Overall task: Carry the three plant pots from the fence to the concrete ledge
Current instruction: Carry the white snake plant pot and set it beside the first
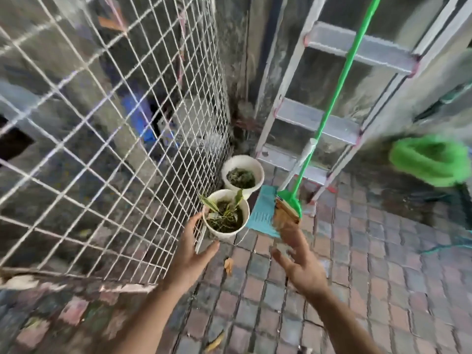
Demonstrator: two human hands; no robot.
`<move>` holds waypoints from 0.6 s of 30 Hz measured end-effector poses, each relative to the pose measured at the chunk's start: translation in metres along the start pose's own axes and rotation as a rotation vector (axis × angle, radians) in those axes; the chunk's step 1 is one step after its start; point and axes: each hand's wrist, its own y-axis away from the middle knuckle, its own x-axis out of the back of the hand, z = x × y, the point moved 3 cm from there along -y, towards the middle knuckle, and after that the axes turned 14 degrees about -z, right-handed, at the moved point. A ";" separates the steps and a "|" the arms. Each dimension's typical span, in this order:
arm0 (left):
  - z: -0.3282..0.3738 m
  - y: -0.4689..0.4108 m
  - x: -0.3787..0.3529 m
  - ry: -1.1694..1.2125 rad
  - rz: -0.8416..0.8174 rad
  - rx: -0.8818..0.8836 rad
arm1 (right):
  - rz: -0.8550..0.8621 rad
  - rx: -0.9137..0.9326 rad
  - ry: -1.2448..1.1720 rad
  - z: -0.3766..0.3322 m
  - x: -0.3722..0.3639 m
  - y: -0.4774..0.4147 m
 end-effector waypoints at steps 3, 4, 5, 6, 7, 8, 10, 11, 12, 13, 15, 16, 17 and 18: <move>-0.081 -0.046 -0.041 0.107 0.065 0.035 | -0.048 0.005 -0.080 0.069 0.018 -0.055; -0.109 -0.062 -0.051 0.139 0.084 0.050 | -0.053 0.011 -0.090 0.092 0.021 -0.073; -0.139 -0.079 -0.061 0.160 0.098 0.059 | -0.057 0.018 -0.102 0.118 0.021 -0.090; -0.171 -0.096 -0.070 0.162 0.104 0.055 | -0.065 0.027 -0.115 0.145 0.019 -0.107; -0.201 -0.114 -0.077 0.150 0.102 0.034 | -0.079 0.038 -0.127 0.170 0.015 -0.123; -0.232 -0.132 -0.082 0.130 0.091 -0.006 | -0.085 0.056 -0.134 0.197 0.010 -0.140; -0.292 -0.165 -0.086 0.053 0.094 -0.061 | -0.097 0.079 -0.131 0.254 -0.003 -0.173; -0.319 -0.179 -0.084 -0.001 0.124 -0.075 | -0.104 0.099 -0.132 0.281 -0.011 -0.191; -0.343 -0.193 -0.081 -0.050 0.158 -0.100 | -0.102 0.124 -0.135 0.307 -0.020 -0.208; -0.366 -0.204 -0.078 -0.093 0.200 -0.143 | -0.102 0.149 -0.134 0.333 -0.027 -0.224; -0.407 -0.225 -0.071 -0.146 0.278 -0.264 | -0.108 0.199 -0.116 0.376 -0.045 -0.256; -0.422 -0.232 -0.068 -0.127 0.298 -0.308 | -0.111 0.227 -0.106 0.393 -0.051 -0.269; -0.434 -0.239 -0.066 -0.103 0.307 -0.348 | -0.113 0.255 -0.107 0.409 -0.057 -0.282; -0.446 -0.246 -0.066 -0.089 0.319 -0.391 | -0.111 0.277 -0.112 0.425 -0.063 -0.295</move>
